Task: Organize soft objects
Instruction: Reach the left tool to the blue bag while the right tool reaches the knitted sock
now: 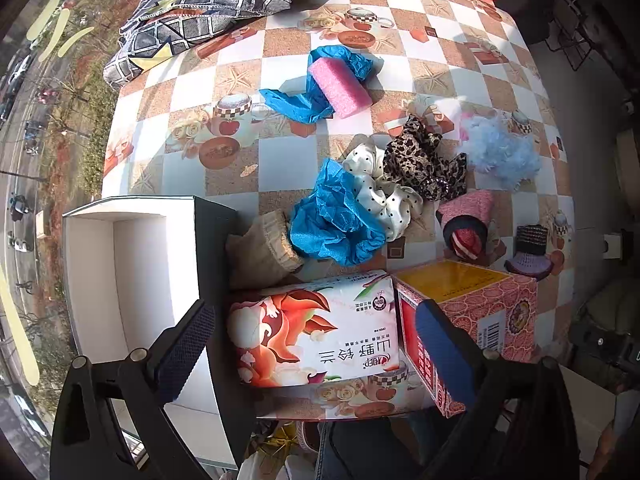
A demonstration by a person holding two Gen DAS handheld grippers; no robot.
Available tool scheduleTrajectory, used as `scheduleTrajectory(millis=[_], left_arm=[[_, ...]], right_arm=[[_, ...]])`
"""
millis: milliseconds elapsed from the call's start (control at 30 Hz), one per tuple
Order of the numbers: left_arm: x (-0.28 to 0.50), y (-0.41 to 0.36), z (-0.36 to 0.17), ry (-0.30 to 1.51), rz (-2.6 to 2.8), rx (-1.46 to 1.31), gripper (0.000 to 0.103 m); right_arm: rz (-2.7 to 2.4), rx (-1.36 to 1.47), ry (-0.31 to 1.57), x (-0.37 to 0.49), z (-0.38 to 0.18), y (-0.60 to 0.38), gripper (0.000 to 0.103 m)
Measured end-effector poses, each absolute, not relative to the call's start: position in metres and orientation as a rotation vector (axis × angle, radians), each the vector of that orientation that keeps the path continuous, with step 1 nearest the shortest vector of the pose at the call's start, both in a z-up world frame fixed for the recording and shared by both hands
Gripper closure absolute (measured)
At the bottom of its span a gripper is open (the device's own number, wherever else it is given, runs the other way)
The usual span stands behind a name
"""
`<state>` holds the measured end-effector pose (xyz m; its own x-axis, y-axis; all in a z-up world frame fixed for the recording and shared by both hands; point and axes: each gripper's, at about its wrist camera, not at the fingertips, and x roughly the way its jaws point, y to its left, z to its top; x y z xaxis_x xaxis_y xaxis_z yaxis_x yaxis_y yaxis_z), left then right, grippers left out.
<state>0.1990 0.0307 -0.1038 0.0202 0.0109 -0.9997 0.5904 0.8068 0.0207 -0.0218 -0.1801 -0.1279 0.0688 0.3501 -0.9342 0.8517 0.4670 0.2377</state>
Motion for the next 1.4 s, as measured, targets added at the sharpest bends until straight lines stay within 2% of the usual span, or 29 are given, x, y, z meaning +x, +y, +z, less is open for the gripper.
scheduleTrajectory(millis=[300,533,800,1167,1300,1367,1400], left_arm=[[0.242,0.012,-0.110,1.482,-0.462,0.496,0.002],[0.266,-0.007,-0.132,1.559,-0.463,0.450,0.002],[0.259,-0.022,-0.178,1.601,-0.517,0.620,0.002],[0.225,-0.030,-0.205,1.508,-0.817,0.883,0.002],[0.216,-0.039,-0.217,1.504,-0.831,0.867,0.002],[0.219,-0.041,-0.225,1.514,-0.833,0.892,0.005],[0.216,-0.043,-0.229,1.517,-0.840,0.913,0.010]], right_arm=[[-0.562,1.102,1.517,-0.022,-0.141,-0.197,0.000],[-0.599,1.113,1.501,-0.025,-0.156,-0.214,0.000],[-0.586,1.057,1.515,-0.014,-0.177,-0.220,0.000],[-0.548,0.949,1.522,0.018,-0.206,-0.228,0.000],[-0.556,0.903,1.542,0.031,-0.222,-0.230,0.000],[-0.551,0.891,1.546,0.037,-0.230,-0.227,0.000],[-0.545,0.889,1.546,0.039,-0.233,-0.226,0.000]])
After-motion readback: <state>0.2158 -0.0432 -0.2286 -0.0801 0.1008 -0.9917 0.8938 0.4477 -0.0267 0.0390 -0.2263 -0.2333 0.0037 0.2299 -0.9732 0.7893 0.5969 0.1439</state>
